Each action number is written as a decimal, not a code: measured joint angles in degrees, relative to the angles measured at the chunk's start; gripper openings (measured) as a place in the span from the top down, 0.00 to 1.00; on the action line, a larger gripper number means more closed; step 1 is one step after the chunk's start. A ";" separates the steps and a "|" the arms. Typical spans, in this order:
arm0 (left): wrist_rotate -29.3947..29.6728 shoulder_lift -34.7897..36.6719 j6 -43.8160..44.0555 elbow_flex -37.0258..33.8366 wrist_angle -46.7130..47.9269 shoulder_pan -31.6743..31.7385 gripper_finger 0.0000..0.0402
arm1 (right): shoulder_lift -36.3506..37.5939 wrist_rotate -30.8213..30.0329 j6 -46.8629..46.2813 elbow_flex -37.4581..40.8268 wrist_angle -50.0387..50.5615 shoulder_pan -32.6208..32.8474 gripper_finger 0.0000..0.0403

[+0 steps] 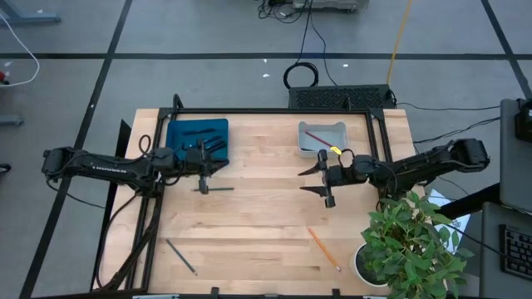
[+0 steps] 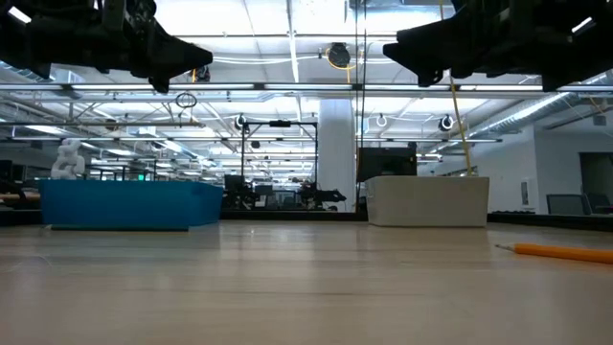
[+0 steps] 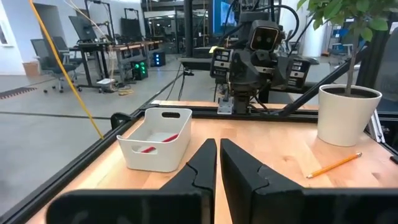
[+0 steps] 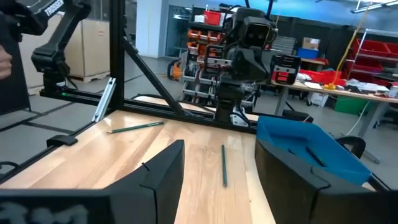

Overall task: Sort pens & pencils
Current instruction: Put the green pencil into the gray bin

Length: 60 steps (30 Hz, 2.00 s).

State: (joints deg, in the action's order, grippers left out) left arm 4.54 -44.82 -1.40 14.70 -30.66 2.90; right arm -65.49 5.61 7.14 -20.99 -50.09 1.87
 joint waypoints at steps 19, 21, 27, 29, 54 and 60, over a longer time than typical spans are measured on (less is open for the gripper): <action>7.46 -16.17 24.07 28.95 82.47 -9.69 0.51 | 0.00 -0.03 -0.04 0.00 -0.82 -0.17 0.54; 4.20 -19.47 29.10 30.74 92.47 -10.48 0.50 | 0.00 -0.05 -0.04 0.00 -0.89 -0.17 0.54; 2.96 -26.19 31.20 29.58 97.34 -11.19 0.49 | 0.00 -0.03 -0.04 0.00 -1.11 -0.17 0.54; 2.96 -27.95 29.06 28.89 94.58 -11.19 0.49 | 0.00 -0.03 -0.07 0.00 -1.13 -0.17 0.54; -1.24 -34.10 21.83 22.48 85.05 -3.11 0.49 | 0.00 -0.03 -0.50 0.00 -1.05 -0.17 0.54; -1.90 -34.07 20.56 21.18 81.40 -3.75 0.49 | 0.00 -0.03 -0.50 0.00 -1.06 -0.17 0.54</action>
State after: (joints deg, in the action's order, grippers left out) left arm 2.63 -78.89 19.16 35.88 50.74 -0.86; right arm -65.49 5.58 6.63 -20.99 -51.15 1.69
